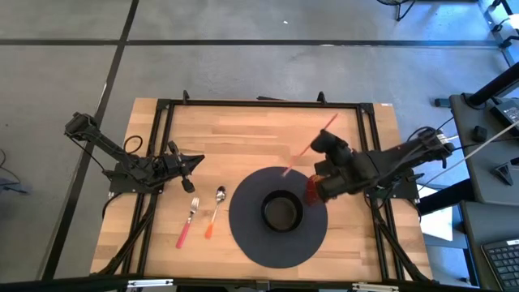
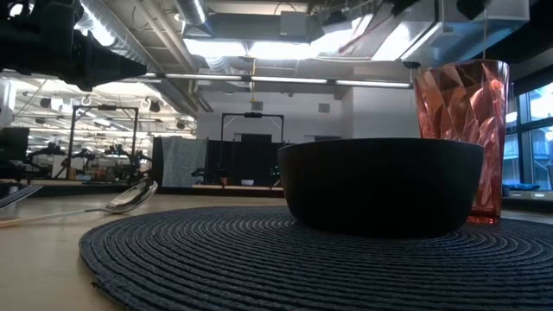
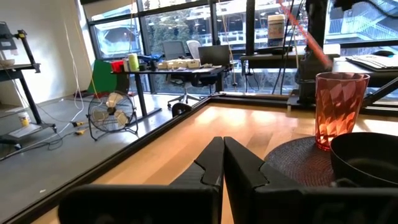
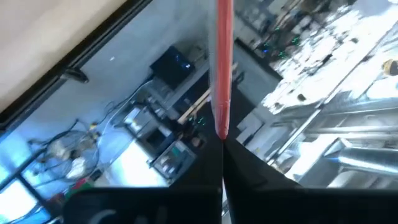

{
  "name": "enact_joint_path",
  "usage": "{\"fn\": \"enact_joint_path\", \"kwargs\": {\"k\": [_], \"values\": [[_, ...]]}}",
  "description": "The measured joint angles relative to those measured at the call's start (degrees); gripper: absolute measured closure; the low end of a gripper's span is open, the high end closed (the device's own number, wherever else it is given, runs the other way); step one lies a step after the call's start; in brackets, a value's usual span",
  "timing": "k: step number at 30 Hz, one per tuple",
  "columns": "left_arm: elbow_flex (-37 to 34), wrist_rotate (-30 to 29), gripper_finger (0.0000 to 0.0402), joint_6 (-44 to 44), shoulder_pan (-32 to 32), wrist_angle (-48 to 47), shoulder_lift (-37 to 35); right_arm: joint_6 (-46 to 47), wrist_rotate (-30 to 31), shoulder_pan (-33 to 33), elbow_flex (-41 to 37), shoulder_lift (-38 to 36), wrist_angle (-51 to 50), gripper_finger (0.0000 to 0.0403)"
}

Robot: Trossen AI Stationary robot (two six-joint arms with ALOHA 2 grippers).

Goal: Pick & Place Utensil
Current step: Put the orange straw into the orange cup

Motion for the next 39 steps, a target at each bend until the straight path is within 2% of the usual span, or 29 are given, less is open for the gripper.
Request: {"fn": "enact_joint_path", "kwargs": {"k": [6, 15, 23, 34, 39], "values": [[0.00, 0.00, 0.0398, -0.04, -0.02, 0.00, 0.00, 0.46, 0.44, 3.49, 0.47, -1.36, 0.02, 0.0403], [-0.02, 0.00, 0.0398, -0.04, 0.00, -0.02, 0.00, 3.18, 0.94, 6.20, -1.18, -7.73, 0.02, 0.0403], [0.00, 0.00, 0.0398, -0.26, 0.00, -0.02, 0.00, 2.43, 0.42, 6.17, -8.67, -11.18, 0.06, 0.0403], [-0.01, 0.00, 0.0398, -1.05, 0.00, -0.06, -0.01, 0.38, -0.38, 6.15, -15.64, -20.91, 0.01, 0.0403], [0.00, -0.01, 0.0398, -1.06, 0.00, -0.09, -0.01, -0.02, -1.22, 6.15, -20.83, -22.05, 0.09, 0.0403]]}}
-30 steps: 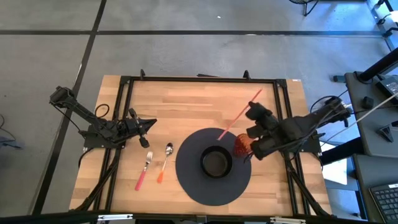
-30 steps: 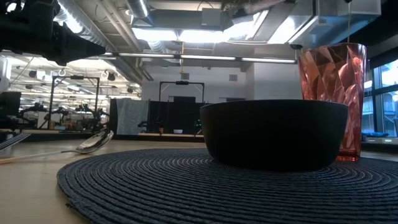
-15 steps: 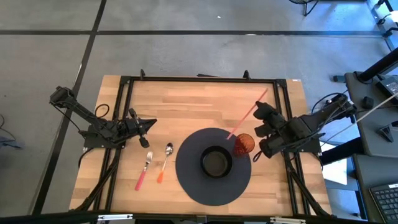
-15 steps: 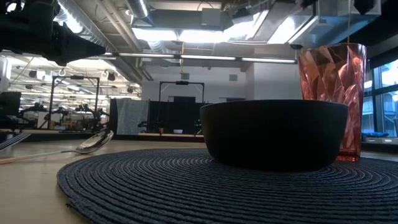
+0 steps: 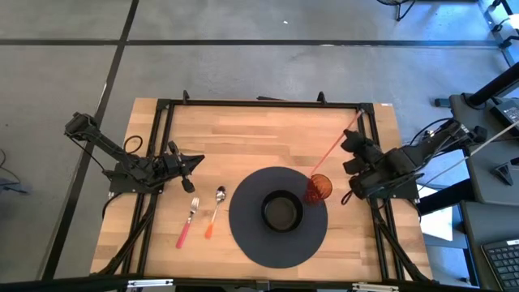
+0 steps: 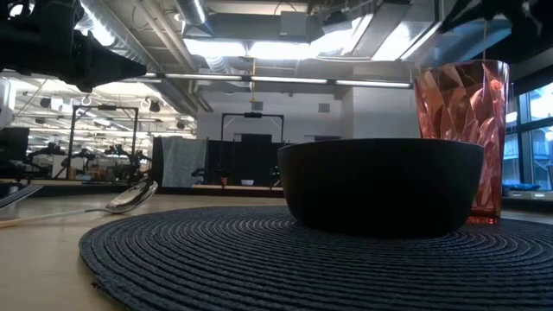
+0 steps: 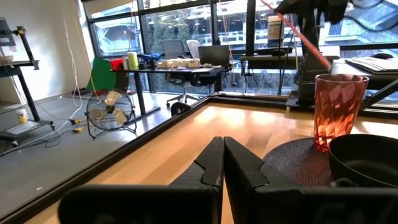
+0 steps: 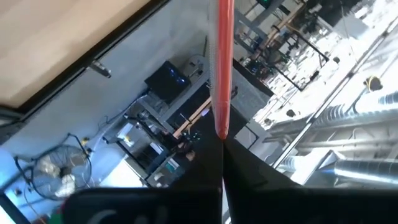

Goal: Pick & Place Utensil
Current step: Put the orange straw into the orange cup

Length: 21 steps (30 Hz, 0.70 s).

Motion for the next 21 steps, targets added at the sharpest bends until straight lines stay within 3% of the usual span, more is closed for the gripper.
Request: {"fn": "enact_joint_path", "kwargs": {"k": [5, 21], "values": [[0.00, -0.01, 0.0398, -1.62, 0.00, -0.60, 0.01, -0.47, 0.19, 1.61, -3.09, -0.14, -0.12, 0.0403], [0.00, -2.40, 0.0398, -10.03, -0.01, -5.97, 0.01, -2.71, -0.56, 7.01, -1.75, 1.67, -0.10, 0.0403]]}}
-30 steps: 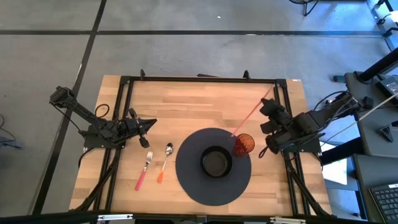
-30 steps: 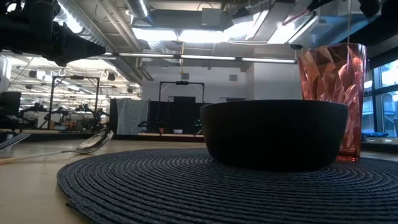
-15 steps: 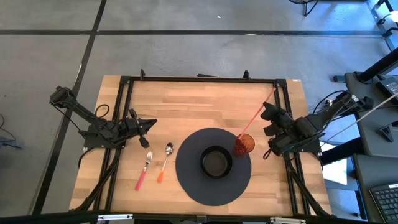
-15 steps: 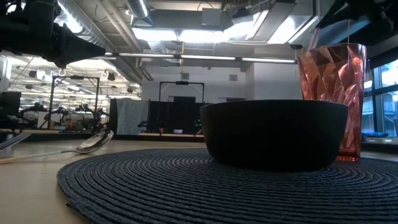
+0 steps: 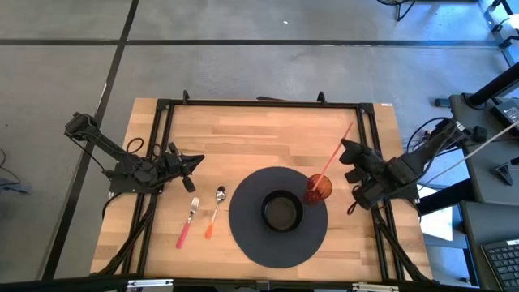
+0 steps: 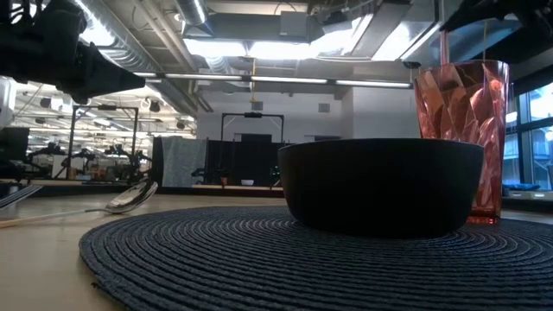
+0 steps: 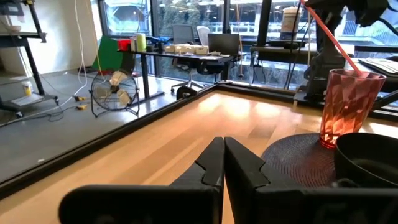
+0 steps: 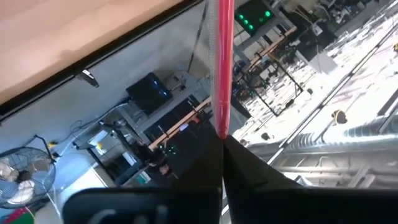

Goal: Pick & Place Utensil
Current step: Put the orange straw into the orange cup

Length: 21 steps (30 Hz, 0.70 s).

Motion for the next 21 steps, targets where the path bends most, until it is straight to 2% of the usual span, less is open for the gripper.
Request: {"fn": "enact_joint_path", "kwargs": {"k": [10, 21], "values": [[0.00, 0.00, 0.0398, -0.45, -0.01, 0.00, 0.00, 2.02, -0.02, 2.08, -0.01, 5.75, 0.06, 0.0398], [0.00, 0.00, 0.0398, -0.47, 0.00, 0.02, 0.00, 4.14, 0.06, 3.42, -0.01, 6.10, 0.04, 0.0322]]}}
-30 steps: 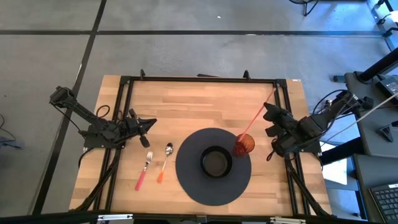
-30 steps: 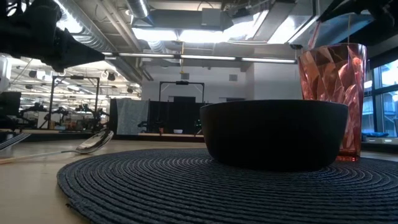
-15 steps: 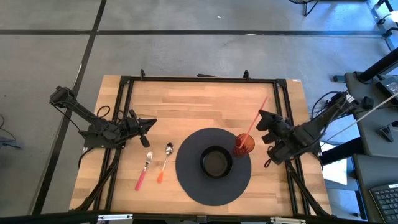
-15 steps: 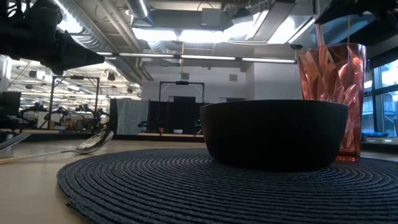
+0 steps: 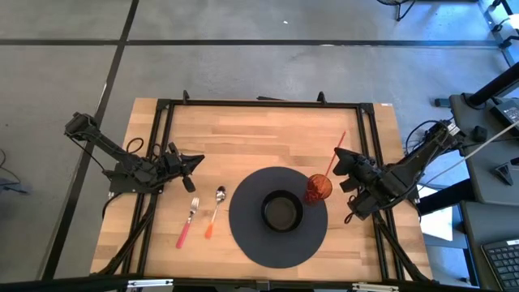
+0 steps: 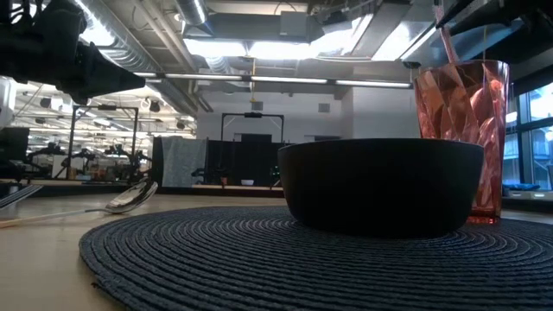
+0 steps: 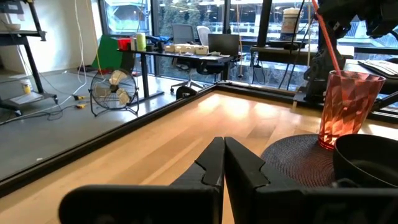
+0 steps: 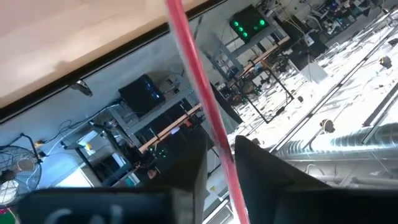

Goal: Pick & Place Utensil
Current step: Put the orange straw into the orange cup, then put the orange spoon into the black bowl

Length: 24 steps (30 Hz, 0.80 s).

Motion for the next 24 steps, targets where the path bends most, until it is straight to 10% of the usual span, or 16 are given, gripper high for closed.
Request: {"fn": "enact_joint_path", "kwargs": {"k": [15, 24], "values": [[-0.02, 0.00, 0.0398, 0.00, 0.01, 0.00, 0.00, 1.21, 2.35, -0.02, 0.15, -2.20, -0.02, 0.0300], [-0.02, -0.59, 0.0398, 0.00, 0.01, 0.33, -0.02, 15.63, 0.54, -0.04, 18.86, -8.49, 11.82, 0.0321]]}}
